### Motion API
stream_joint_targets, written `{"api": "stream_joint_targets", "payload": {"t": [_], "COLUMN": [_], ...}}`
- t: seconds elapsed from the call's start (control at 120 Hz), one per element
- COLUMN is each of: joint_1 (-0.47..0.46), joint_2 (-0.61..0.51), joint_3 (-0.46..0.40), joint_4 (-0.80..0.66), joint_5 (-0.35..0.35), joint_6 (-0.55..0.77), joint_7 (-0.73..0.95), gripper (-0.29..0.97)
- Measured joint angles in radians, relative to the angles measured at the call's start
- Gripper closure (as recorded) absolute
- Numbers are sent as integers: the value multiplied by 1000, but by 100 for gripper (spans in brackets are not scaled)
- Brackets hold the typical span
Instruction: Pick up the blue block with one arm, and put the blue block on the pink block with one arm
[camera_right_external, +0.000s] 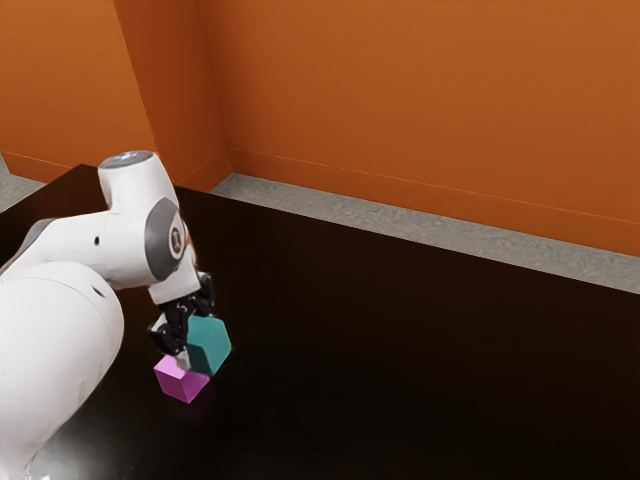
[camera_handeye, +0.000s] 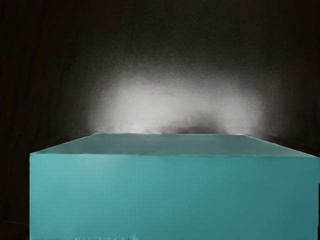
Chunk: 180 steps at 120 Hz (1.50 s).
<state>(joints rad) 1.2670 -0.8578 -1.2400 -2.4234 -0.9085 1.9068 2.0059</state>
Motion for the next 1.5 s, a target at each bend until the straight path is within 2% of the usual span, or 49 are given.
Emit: {"api": "stream_joint_targets", "payload": {"t": [0.15, 0.275, 0.567, 0.692, 0.767, 0.917, 1.067, 1.5], "joint_1": [93, 208, 237, 289, 292, 288, 274, 270], "joint_2": [6, 42, 47, 47, 25, -114, -154, -165], "joint_3": [-10, -101, -119, -119, -120, -126, -134, -142], "joint_4": [-2, 33, 37, 30, 27, 7, -26, -43], "joint_5": [6, 7, 6, 5, -9, -109, -185, -213], "joint_6": [24, 36, 44, 45, 45, 46, 46, 43], "joint_7": [121, 216, 388, 452, 485, 528, 530, 437], "gripper": [36, 36, 37, 36, 37, 36, 34, 33]}}
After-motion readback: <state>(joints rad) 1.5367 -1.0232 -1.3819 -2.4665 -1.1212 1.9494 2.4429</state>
